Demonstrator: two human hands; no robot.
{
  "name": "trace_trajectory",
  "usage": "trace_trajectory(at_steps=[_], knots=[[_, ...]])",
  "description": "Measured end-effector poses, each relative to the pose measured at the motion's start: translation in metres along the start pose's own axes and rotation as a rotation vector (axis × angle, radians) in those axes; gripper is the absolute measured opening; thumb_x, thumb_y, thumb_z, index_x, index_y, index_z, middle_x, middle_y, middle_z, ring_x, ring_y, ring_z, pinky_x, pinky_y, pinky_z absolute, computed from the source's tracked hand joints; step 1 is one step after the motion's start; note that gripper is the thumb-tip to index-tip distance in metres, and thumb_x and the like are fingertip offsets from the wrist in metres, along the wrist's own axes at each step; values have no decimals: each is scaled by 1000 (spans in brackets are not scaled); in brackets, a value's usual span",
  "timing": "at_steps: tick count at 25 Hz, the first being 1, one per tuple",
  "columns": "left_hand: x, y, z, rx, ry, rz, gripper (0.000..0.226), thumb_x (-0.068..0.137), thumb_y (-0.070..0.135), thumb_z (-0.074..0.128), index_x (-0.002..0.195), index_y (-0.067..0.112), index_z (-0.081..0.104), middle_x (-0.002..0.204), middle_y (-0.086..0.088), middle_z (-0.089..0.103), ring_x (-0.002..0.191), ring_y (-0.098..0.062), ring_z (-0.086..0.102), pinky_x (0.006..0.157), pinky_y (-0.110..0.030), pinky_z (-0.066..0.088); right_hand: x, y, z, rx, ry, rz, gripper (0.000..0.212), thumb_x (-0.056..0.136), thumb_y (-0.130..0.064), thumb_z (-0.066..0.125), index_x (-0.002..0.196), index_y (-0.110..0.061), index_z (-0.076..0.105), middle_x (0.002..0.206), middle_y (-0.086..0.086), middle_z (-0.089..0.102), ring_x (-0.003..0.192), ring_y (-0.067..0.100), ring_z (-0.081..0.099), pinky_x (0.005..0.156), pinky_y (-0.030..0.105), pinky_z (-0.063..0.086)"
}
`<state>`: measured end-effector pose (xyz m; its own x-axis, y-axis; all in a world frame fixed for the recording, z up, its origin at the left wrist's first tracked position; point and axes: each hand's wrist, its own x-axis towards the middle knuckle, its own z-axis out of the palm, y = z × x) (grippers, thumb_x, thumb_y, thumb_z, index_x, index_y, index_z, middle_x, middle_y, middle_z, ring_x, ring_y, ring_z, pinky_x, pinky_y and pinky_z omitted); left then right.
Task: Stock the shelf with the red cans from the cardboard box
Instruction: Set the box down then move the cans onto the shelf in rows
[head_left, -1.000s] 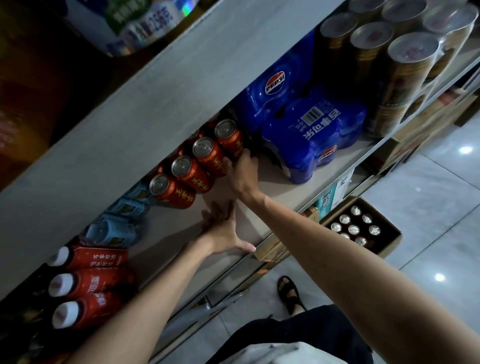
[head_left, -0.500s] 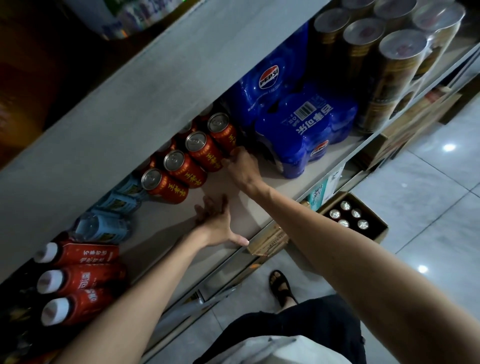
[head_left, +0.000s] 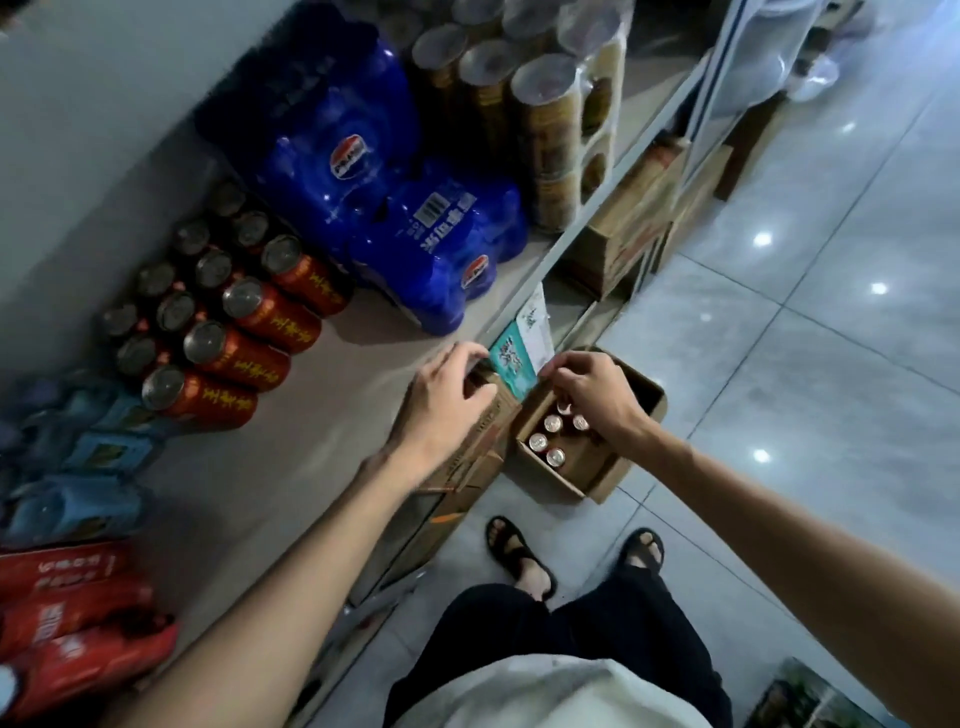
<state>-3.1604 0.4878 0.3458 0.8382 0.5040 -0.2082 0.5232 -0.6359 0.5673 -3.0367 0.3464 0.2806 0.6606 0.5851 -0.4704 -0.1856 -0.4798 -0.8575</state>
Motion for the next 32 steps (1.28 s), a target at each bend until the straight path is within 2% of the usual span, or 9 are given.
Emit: trace_trajectory(at_steps=[3, 6, 10, 13, 18, 21, 24, 29, 32], knots=[[9, 31, 71, -112, -297, -27, 27, 86, 13, 68, 112, 7, 63, 105, -10, 71, 92, -17, 65, 86, -27, 50, 3, 68, -46, -138, 53, 153, 18, 91, -12, 57, 84, -16, 73, 66, -5, 64, 56, 6, 56, 55, 20, 44], [25, 21, 147, -297, -508, -299, 17, 92, 6, 59, 109, 4, 61, 98, -15, 65, 80, -19, 59, 70, -27, 48, 14, 139, -77, -271, -2, 271, 16, 92, -10, 56, 87, -9, 72, 73, 5, 66, 64, 18, 62, 59, 28, 50], [41, -42, 258, -497, -543, -803, 21, 96, -1, 47, 114, 9, 48, 98, -15, 57, 70, -20, 58, 58, -22, 43, 46, 244, -79, -460, -69, 338, 24, 94, -23, 59, 88, -4, 72, 79, 12, 73, 73, 27, 70, 69, 38, 57], [77, -121, 357, -507, -517, -992, 38, 99, 0, 44, 136, 5, 40, 114, -20, 56, 92, -32, 64, 68, -28, 51, 104, 343, -52, -655, -138, 308, 20, 89, -23, 58, 100, -10, 69, 98, 12, 71, 90, 32, 67, 76, 38, 55], [150, -279, 538, -532, -345, -1136, 50, 104, 22, 41, 148, 4, 26, 144, -26, 43, 119, -41, 59, 87, -39, 52, 242, 520, 39, -947, -289, 56, 38, 89, -13, 55, 126, -12, 51, 117, 10, 53, 105, 31, 59, 73, 39, 52], [158, -337, 610, -562, -248, -1178, 43, 105, 18, 34, 146, 10, 33, 145, -17, 46, 124, -35, 54, 99, -41, 48, 293, 590, 101, -980, -294, -2, 44, 91, -19, 57, 133, -15, 45, 124, 8, 51, 112, 28, 55, 79, 39, 50], [157, -374, 652, -451, -126, -1128, 39, 98, 10, 39, 138, 7, 41, 140, -17, 50, 126, -31, 52, 108, -47, 43, 321, 640, 152, -1020, -327, -37, 49, 92, -22, 54, 139, -15, 38, 129, 9, 49, 112, 28, 55, 83, 37, 47], [154, -401, 662, -457, -146, -1054, 35, 97, 6, 41, 133, 1, 43, 135, -19, 53, 123, -34, 54, 102, -50, 47, 342, 662, 180, -1044, -194, -137, 40, 93, -20, 25, 127, -10, 43, 119, 11, 56, 100, 34, 61, 63, 38, 43], [156, -396, 645, -574, -212, -1055, 28, 92, -5, 45, 117, 5, 55, 114, -13, 62, 108, -30, 61, 79, -39, 55, 336, 657, 172, -954, -187, -30, 32, 89, -17, 51, 119, -9, 44, 114, 11, 58, 98, 34, 62, 61, 37, 38]])
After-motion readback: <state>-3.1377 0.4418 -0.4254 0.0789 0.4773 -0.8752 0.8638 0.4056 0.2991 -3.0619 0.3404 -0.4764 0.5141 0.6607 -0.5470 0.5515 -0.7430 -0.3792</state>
